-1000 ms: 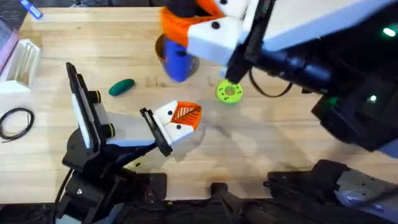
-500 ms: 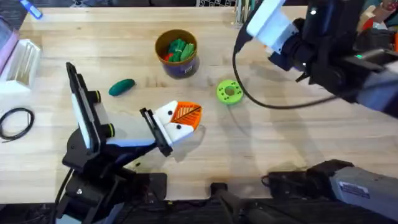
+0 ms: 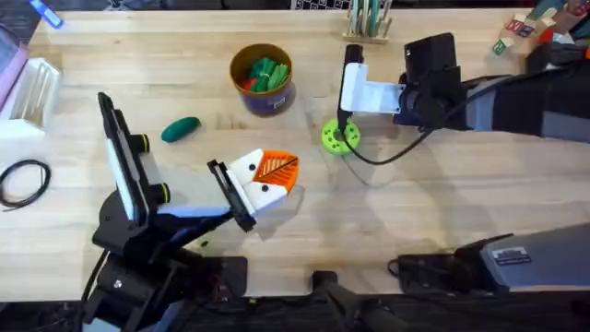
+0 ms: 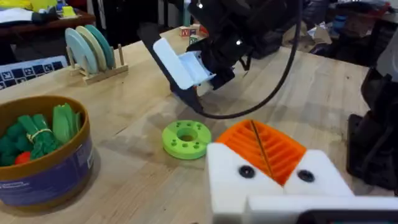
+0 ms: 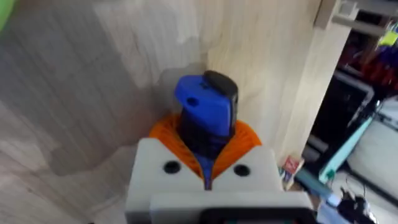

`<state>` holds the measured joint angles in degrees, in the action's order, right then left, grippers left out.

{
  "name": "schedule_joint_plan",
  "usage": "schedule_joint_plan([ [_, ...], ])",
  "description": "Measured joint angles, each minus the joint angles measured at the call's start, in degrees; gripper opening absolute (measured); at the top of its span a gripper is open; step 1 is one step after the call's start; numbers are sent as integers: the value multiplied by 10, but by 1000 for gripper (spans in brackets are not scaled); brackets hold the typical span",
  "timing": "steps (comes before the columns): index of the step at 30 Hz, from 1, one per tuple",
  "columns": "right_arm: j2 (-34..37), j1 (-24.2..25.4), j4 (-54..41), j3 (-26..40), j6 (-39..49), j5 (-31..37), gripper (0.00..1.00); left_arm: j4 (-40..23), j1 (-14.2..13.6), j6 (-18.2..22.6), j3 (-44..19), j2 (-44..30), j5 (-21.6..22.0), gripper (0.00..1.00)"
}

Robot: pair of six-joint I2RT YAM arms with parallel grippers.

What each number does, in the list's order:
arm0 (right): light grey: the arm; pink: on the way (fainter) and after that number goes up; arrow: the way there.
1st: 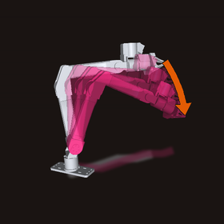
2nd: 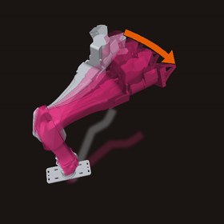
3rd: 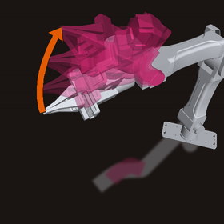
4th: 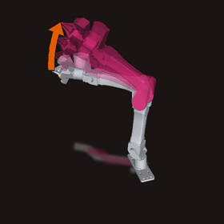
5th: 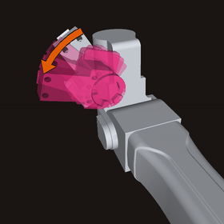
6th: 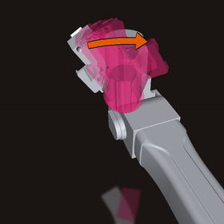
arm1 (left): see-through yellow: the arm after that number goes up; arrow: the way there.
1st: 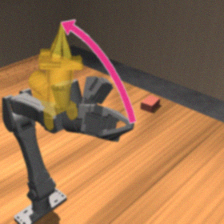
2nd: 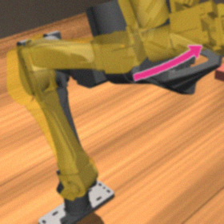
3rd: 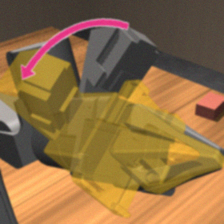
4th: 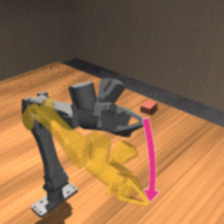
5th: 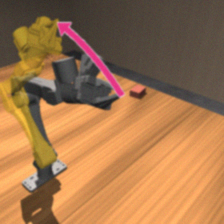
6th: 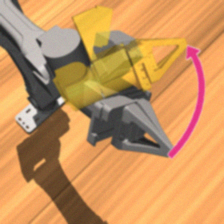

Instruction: Pick up the gripper from the table and insert it into the empty holder that is missing its gripper. Then pick up a screw, insert it into the mounting hole, and use the screwdriver to tighten it. Finally, clean up the table by picking up the vegetable and placing it into the bucket.

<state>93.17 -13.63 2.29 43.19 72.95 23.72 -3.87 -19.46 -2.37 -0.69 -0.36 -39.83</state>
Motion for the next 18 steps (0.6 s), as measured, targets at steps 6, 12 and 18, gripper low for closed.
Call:
schedule_joint_plan([
  [6,-2,-1,-11,7,4,6,340,0,0,0,0,0,0,9],
  [12,-26,-14,-72,24,-34,23,951,0,0,0,0,0,0,9],
  [18,-63,-34,-140,20,-125,22,958,0,0,0,0,0,0,9],
])
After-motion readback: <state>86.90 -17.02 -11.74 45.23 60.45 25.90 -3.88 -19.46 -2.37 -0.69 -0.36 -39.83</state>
